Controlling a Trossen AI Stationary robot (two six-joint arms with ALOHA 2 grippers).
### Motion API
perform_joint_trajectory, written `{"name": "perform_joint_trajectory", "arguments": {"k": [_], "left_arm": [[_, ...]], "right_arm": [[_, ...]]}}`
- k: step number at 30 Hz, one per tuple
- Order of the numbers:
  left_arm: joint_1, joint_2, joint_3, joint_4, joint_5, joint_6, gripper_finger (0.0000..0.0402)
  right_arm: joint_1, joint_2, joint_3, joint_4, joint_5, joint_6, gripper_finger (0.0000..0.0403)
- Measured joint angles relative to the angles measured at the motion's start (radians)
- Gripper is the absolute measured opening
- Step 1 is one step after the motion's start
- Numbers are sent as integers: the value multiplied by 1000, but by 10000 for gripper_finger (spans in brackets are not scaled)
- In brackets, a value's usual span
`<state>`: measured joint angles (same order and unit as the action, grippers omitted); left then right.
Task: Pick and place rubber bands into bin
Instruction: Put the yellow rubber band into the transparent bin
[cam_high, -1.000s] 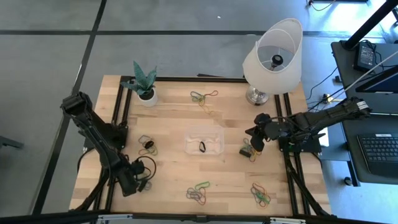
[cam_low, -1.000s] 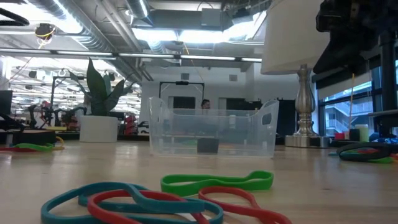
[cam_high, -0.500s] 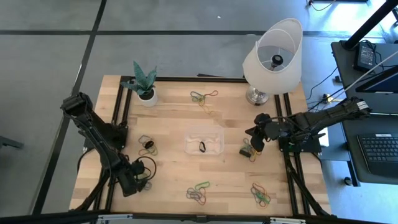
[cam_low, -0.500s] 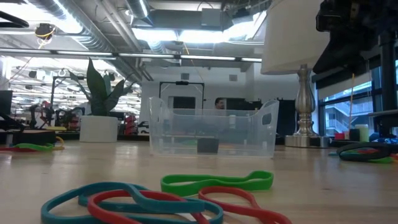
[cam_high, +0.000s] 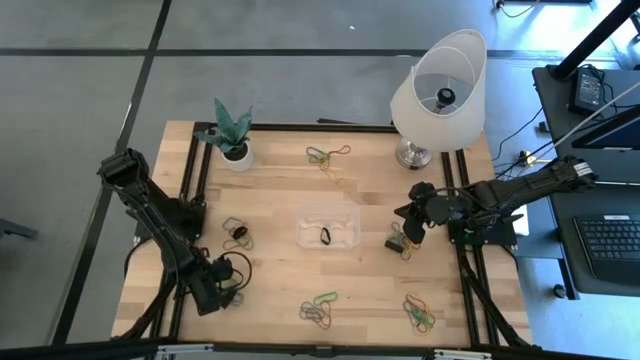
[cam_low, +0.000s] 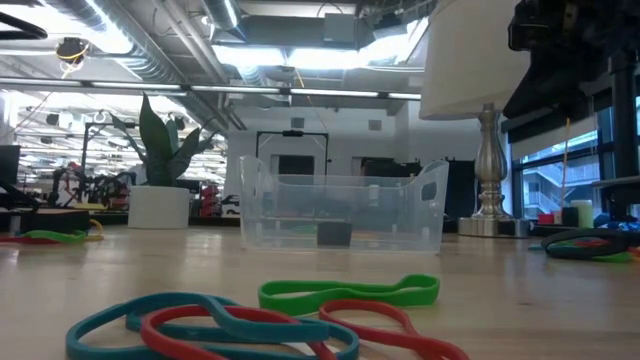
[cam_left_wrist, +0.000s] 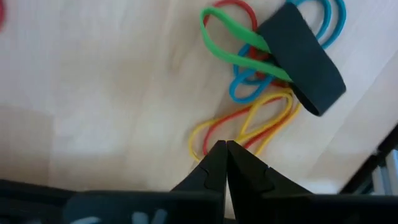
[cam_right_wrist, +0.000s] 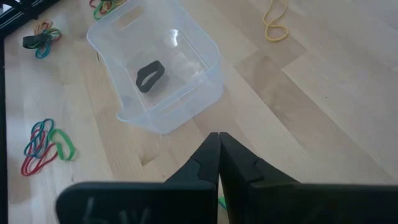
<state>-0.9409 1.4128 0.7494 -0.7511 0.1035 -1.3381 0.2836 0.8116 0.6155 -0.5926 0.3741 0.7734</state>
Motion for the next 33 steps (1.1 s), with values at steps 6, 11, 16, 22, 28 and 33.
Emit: {"name": "perform_joint_trajectory", "arguments": {"k": [6,11,16,22,28,33], "left_arm": [[0,-1,-20,-17,-18,-26,44],[0,-1,-76,-2,56,-96,76],[0,-1,-99,51,65,-97,84],[0,-1,-105,75,66,-91,76],[0,15,-105,60,53,-88,69],[0,72,-102,70,66,-61,68]], "right_arm": [[0,0,0,1,0,3,10],[0,0,0,5,0,3,10],[0,0,0,6,0,7,10],[0,0,0,6,0,7,10],[0,0,0,6,0,5,10],[0,0,0,6,0,4,10]]}}
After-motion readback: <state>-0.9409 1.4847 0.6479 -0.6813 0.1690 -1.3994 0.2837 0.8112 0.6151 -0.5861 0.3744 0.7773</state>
